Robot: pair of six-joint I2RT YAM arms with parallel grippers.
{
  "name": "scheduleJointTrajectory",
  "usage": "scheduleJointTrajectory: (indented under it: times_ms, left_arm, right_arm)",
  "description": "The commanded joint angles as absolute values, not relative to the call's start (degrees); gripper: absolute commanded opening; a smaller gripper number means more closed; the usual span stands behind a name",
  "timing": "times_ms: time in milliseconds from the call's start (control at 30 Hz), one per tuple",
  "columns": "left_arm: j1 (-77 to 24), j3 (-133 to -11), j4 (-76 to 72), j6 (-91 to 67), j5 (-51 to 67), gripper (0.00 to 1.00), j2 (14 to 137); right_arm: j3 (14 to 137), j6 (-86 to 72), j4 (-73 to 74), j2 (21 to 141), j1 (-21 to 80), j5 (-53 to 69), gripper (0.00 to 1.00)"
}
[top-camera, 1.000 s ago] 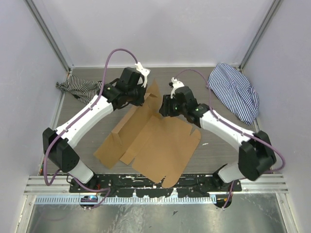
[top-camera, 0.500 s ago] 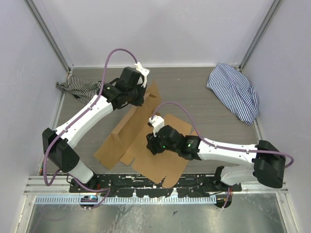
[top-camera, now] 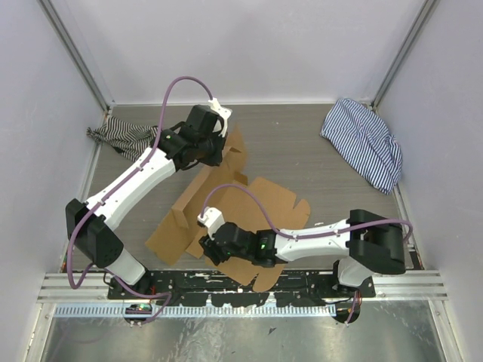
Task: Fold the paper box
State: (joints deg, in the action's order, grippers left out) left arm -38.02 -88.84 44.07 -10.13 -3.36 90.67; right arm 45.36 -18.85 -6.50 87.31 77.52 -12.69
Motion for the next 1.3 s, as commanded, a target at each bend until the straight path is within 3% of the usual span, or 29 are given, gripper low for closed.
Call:
scheduleJointTrajectory:
  times_ms: [0,133,533,1267]
  left_arm:
    - [-38.05,-89.91,47.02,-10.38,-2.81,0.0,89.99]
    - [-38.06,-89.98,48.73,-10.85,-2.77,0.0,90.19]
    - [-38.03,-90.46,49.61,-12.01,-2.64,0.0,90.44]
    - [-38.06,-88.85,49.2,-12.55,-2.59,0.0,89.38]
  right_arm:
    - [49.8,-17.15,-12.83,89.31,79.64,-16.16,0.55]
    - [50.35,-15.58,-14.49,92.14,80.33,-14.28,0.56]
    - [51.23,-11.55,-18.35,101.62,85.97,-24.08,0.57]
    - [55.7,-12.77,-15.95,105.69,85.96,-27.46,0.57]
